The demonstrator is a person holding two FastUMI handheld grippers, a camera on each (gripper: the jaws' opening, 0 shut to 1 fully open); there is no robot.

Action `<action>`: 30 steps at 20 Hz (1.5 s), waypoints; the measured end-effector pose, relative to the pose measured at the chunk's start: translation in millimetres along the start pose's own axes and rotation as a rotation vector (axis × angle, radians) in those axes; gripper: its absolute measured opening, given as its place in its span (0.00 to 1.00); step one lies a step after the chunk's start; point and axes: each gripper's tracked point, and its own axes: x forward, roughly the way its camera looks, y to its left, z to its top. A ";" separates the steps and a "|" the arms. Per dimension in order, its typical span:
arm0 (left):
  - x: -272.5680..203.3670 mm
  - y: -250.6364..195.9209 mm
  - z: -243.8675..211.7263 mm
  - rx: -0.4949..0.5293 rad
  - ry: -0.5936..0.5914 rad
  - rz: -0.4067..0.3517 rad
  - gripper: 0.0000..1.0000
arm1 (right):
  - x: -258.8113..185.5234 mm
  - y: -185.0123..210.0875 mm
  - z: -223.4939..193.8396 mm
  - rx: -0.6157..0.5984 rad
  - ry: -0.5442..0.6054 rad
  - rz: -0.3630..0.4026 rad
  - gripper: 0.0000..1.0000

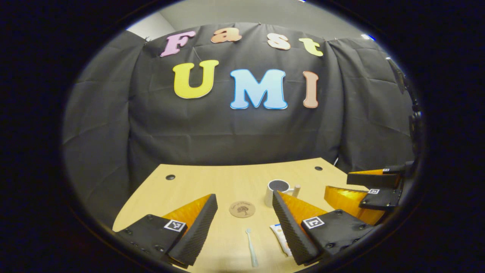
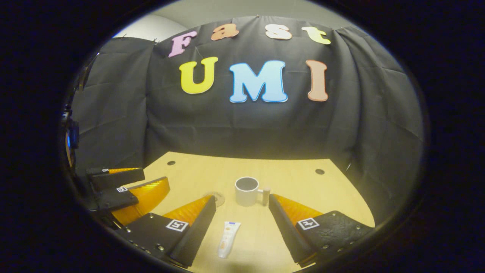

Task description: Put the toothbrush and toothpaste on the desktop into the cup, then pick up the cup and place it on the coaster on the desktop.

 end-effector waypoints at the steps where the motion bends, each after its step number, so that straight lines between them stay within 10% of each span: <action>1: 2.8 0.8 -7.6 -0.003 0.019 -0.003 0.96 | 3.6 3.1 -8.4 0.009 0.022 0.009 0.89; 30: 75.0 14.3 -253.0 -0.089 0.750 -0.033 0.98 | 85.6 26.1 -208.3 0.042 0.819 0.056 0.93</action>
